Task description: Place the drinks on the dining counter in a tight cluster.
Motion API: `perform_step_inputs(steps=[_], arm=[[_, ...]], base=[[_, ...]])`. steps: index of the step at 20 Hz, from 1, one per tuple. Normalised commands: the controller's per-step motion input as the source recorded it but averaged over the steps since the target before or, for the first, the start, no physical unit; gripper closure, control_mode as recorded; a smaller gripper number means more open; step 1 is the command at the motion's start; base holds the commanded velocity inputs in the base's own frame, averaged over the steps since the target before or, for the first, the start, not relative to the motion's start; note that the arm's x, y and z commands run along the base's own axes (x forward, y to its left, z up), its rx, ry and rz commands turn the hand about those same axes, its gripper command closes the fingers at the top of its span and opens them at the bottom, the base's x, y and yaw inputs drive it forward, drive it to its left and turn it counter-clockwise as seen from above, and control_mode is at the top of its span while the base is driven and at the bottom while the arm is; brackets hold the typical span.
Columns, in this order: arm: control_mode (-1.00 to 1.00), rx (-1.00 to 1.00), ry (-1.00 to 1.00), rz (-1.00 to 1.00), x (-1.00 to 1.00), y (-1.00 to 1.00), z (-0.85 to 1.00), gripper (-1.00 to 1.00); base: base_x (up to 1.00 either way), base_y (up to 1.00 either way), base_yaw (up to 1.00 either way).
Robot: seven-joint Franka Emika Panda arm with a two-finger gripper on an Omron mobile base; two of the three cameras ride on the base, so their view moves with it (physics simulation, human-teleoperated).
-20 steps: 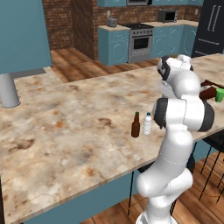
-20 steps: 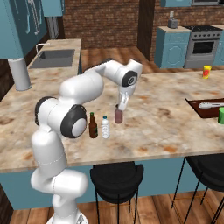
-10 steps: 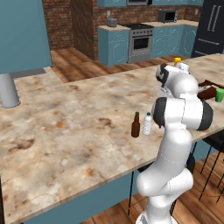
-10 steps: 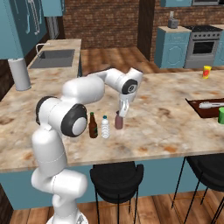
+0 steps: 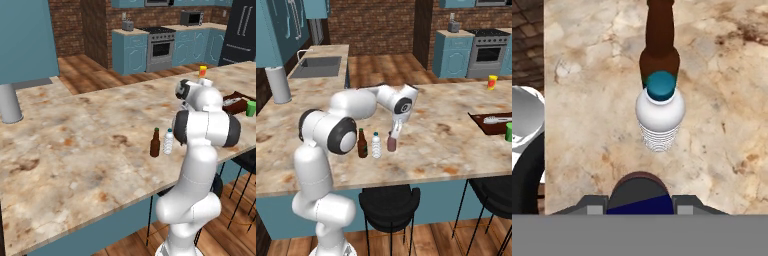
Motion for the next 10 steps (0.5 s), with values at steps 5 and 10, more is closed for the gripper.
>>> perform_step_inputs(steps=[5, 10], arm=[[-1.00, 0.00, 0.03, -0.05, 0.40, 0.00, -0.26, 1.00], [-1.00, 0.00, 0.00, 0.00, 0.26, 0.01, -0.28, 1.00]], base=[[0.00, 0.00, 0.00], [0.00, 0.00, 0.00]])
